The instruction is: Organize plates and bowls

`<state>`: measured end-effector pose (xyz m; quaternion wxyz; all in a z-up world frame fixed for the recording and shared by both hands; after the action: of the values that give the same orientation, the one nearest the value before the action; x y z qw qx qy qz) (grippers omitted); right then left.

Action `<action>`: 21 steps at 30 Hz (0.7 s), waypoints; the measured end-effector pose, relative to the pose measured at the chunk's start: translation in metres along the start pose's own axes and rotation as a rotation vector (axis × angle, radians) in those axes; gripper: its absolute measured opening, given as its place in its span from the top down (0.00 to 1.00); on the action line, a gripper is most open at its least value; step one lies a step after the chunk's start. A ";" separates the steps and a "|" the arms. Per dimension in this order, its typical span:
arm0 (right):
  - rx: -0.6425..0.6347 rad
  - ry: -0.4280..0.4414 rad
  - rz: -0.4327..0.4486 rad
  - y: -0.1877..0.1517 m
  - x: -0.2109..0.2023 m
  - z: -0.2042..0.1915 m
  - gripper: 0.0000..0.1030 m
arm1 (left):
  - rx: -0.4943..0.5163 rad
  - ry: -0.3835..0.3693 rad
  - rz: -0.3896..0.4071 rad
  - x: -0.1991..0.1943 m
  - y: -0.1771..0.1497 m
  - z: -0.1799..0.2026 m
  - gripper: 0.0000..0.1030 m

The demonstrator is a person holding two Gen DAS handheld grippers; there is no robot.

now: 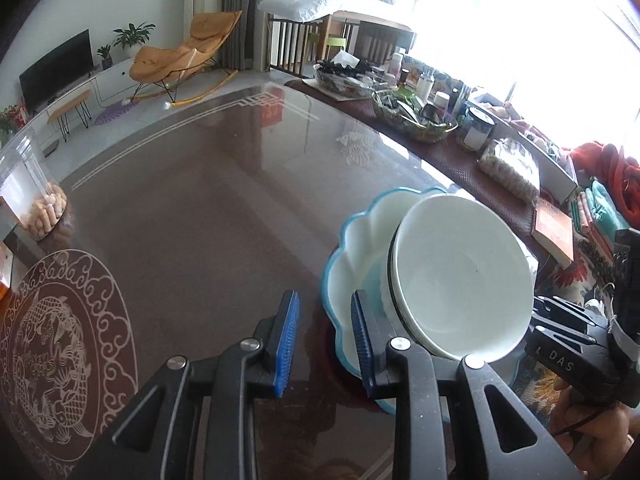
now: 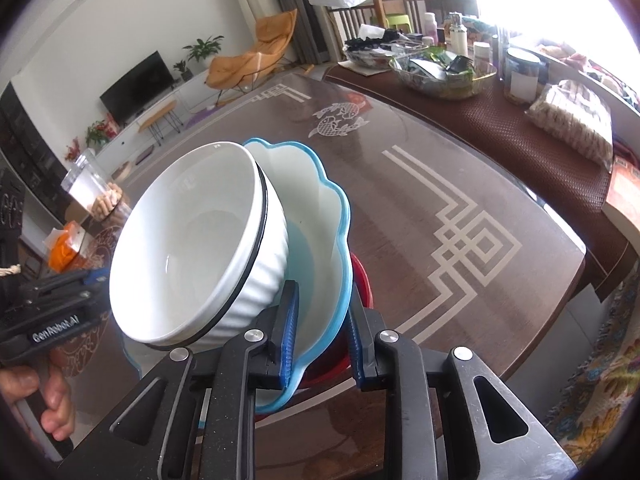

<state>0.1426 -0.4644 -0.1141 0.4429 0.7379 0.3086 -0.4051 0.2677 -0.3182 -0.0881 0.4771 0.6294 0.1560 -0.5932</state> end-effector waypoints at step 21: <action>0.032 -0.011 0.073 -0.006 -0.045 0.007 0.45 | -0.206 0.165 0.069 -0.076 -0.094 -0.032 0.73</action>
<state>0.1135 -0.4723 -0.0795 0.4474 0.7533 0.2726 -0.3976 0.1962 -0.2186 -0.0641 0.5448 0.6288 0.2329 -0.5037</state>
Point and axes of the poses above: each gripper's, at about its wrist camera, not at the fingertips, and x roughly the way its jaws point, z to its right, y to its top, the point moved 6 cm from there along x, roughly the way its jaws point, and after that the axes turned 12 degrees about -z, right-handed, at the moved point
